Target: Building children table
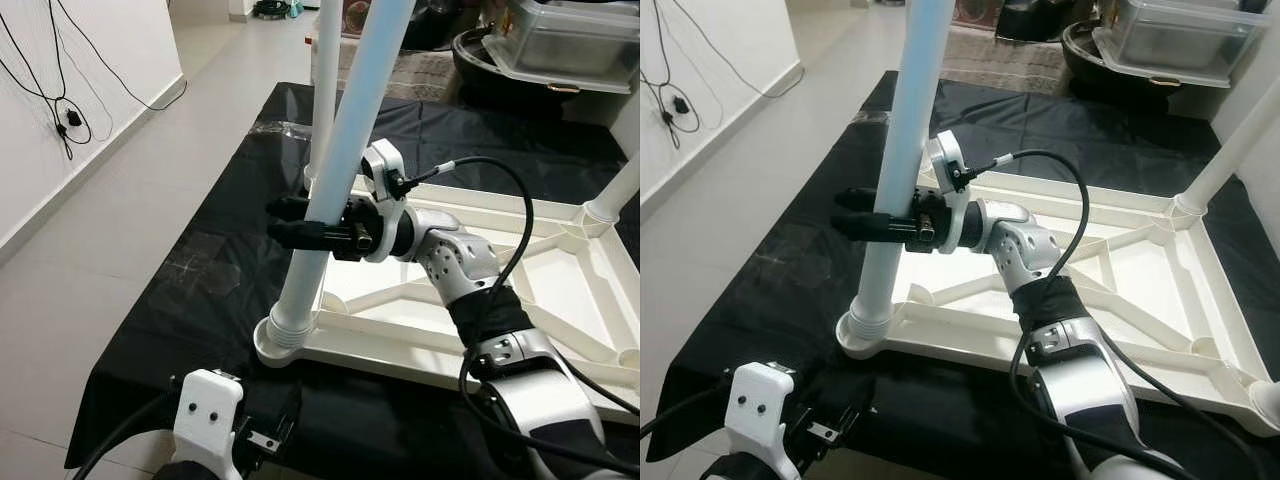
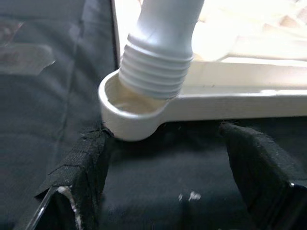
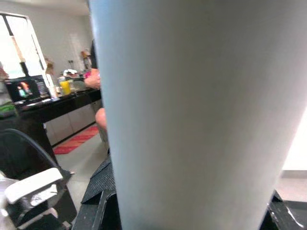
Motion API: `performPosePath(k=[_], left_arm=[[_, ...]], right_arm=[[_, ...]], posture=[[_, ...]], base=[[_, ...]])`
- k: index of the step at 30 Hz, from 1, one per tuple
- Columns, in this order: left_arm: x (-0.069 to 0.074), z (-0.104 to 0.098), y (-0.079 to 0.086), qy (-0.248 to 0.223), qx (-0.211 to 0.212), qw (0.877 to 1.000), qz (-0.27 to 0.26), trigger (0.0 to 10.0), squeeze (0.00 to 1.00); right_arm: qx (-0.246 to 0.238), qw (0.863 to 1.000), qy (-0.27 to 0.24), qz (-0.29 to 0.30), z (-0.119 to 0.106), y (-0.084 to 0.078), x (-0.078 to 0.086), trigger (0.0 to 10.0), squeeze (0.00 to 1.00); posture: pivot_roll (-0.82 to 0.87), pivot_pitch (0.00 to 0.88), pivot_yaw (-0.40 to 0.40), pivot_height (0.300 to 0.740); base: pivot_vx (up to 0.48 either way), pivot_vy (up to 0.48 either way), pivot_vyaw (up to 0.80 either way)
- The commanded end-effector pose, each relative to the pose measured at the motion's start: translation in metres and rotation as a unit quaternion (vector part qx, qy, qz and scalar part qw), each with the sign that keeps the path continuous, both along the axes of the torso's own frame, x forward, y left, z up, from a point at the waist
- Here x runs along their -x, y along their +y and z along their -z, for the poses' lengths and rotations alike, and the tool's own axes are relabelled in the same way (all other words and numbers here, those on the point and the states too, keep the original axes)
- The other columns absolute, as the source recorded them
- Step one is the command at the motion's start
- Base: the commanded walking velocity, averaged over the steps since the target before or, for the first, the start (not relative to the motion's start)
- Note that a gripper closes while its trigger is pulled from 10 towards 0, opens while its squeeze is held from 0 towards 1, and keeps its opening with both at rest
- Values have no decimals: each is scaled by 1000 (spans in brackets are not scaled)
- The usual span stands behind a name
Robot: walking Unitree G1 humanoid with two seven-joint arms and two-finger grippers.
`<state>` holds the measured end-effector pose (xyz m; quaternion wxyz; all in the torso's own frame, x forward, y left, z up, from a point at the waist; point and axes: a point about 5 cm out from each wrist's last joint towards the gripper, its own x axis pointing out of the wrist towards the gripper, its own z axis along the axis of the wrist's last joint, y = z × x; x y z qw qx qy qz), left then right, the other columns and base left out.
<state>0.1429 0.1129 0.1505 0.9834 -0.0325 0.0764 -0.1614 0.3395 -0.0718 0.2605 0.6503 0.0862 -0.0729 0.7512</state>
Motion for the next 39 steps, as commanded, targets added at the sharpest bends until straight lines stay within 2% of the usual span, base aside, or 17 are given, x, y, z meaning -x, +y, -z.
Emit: performPosePath(k=[1,7,13,25,31,36,39], left_arm=[[2,1,2,7,-9,1000,-5,10000,0],[2,0,2,8,-8,1000,-3,10000,0],[2,1,2,8,-8,1000,-3,10000,0],[1,3,1,7,-10,1000,-6,10000,0],[-5,4,3,-1,-16,1000,-6,10000,0],[-8,4,3,-6,-15,1000,-7,10000,0],[-9,4,3,-8,-16,1000,-7,10000,0]], right_arm=[[2,1000,0,-23,3,6,5,10000,0],[-6,999,-4,-36,3,13,9,10000,0],[-9,1000,-17,-22,3,18,8,10000,0],[49,995,-66,56,16,16,-3,10000,0],[85,987,-118,62,20,13,7,10000,0],[97,986,-125,58,24,15,13,10000,0],[109,984,-121,76,28,18,12,10000,0]], posture=[[155,192,-85,740],[150,195,-82,740],[151,195,-84,740],[148,175,-90,740],[141,152,-87,740],[137,141,-83,740],[135,134,-82,740]], base=[[0,0,0],[0,0,0],[0,0,0],[0,0,0],[0,0,0],[0,0,0],[0,0,0]])
